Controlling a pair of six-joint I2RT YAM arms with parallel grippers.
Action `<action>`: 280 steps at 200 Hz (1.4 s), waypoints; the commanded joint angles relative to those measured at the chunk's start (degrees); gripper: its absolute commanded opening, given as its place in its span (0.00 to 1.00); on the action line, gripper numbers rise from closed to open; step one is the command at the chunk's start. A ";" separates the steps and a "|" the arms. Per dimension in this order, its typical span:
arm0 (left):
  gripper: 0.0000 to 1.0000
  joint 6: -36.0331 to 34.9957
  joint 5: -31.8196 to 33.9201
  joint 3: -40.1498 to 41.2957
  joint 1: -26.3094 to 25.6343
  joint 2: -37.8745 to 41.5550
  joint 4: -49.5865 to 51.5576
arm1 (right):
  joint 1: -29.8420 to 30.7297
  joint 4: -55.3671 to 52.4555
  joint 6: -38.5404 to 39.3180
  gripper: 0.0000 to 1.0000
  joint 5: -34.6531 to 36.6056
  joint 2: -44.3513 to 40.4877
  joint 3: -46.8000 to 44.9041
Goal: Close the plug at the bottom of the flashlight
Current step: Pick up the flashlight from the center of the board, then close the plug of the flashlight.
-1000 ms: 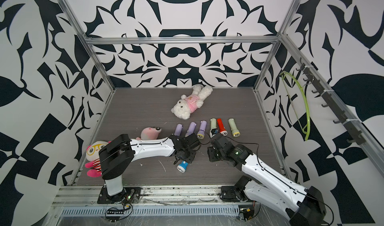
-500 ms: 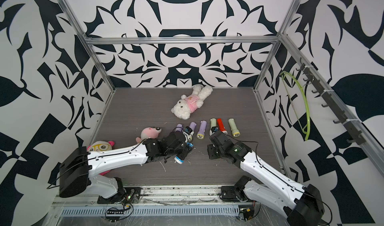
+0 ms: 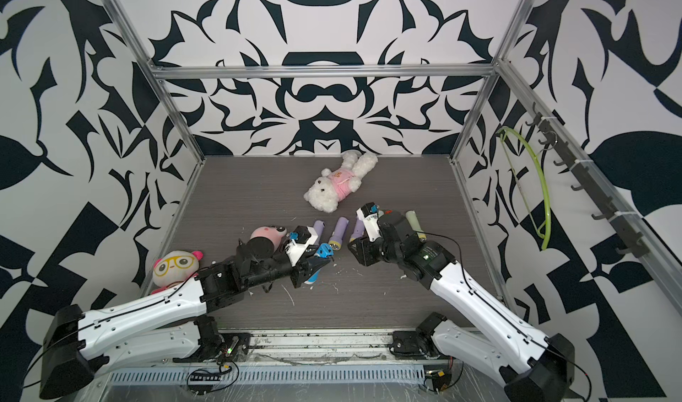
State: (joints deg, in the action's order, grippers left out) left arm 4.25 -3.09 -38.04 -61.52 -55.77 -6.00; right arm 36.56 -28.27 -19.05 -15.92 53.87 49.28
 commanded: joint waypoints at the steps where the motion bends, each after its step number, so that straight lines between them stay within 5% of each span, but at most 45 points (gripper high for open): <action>1: 0.26 -4.86 -7.98 1.31 0.57 3.07 -1.91 | -0.08 3.80 4.67 0.44 -10.13 -1.53 3.56; 38: 0.26 -8.24 -14.22 1.92 2.01 7.16 0.39 | -0.09 3.18 8.21 0.42 -19.32 -1.75 5.94; 114: 0.27 -8.65 -16.49 1.68 2.28 9.94 3.00 | -0.08 1.52 10.59 0.38 -36.89 0.19 9.85; 195: 0.28 -8.30 -17.28 -0.17 2.77 7.53 3.49 | 1.30 -1.28 12.71 0.38 -40.76 1.37 9.81; 280: 0.28 -8.23 -18.58 -0.75 2.98 6.84 3.28 | 3.68 -2.23 13.94 0.38 -34.89 3.70 9.87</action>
State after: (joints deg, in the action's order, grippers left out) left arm -3.90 -19.97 -36.53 -58.83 -49.15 -1.39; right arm 39.86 -30.96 -6.11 -52.45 58.02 57.06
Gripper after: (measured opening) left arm 0.376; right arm 0.382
